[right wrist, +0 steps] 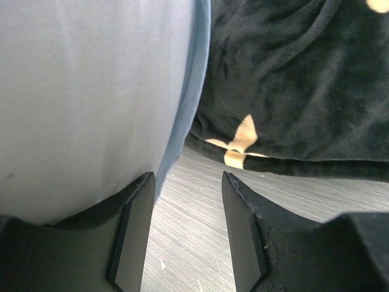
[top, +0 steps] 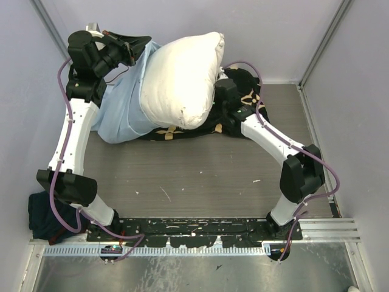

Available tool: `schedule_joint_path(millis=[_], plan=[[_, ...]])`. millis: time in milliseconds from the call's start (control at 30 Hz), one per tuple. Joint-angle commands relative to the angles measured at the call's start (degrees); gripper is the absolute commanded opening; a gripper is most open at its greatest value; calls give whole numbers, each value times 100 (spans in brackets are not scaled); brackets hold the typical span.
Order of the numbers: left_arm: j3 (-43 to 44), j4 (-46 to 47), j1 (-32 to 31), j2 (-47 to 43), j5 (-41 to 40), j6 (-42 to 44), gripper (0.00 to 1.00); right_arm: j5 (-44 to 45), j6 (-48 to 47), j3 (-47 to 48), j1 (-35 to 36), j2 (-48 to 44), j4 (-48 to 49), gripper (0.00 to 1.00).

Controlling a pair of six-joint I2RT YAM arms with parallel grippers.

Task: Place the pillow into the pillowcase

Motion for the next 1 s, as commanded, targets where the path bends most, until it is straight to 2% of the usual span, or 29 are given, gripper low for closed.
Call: schedule_joint_path(millis=[0,333,433,567,633,767,967], plan=[[259,662,-37,-58,251,-191,0,-335,368,106,189,147,1053,54],[199,748,-37,-63,329,-259,0,-269,843,239,365,832,1950,54],[202,764,-35,-72,336,-273,0,-177,876,340,399,1001,2017,44],[223,784,-37,-70,329,-290,0,-154,946,240,400,1058,2189,13],[235,792,-35,-60,339,-292,0,-106,928,127,398,980,2202,1],[246,801,-28,-48,340,-294,0,-23,767,-78,355,625,2094,1],[317,810,103,-20,342,-306,0,25,519,-361,115,-457,1707,1]])
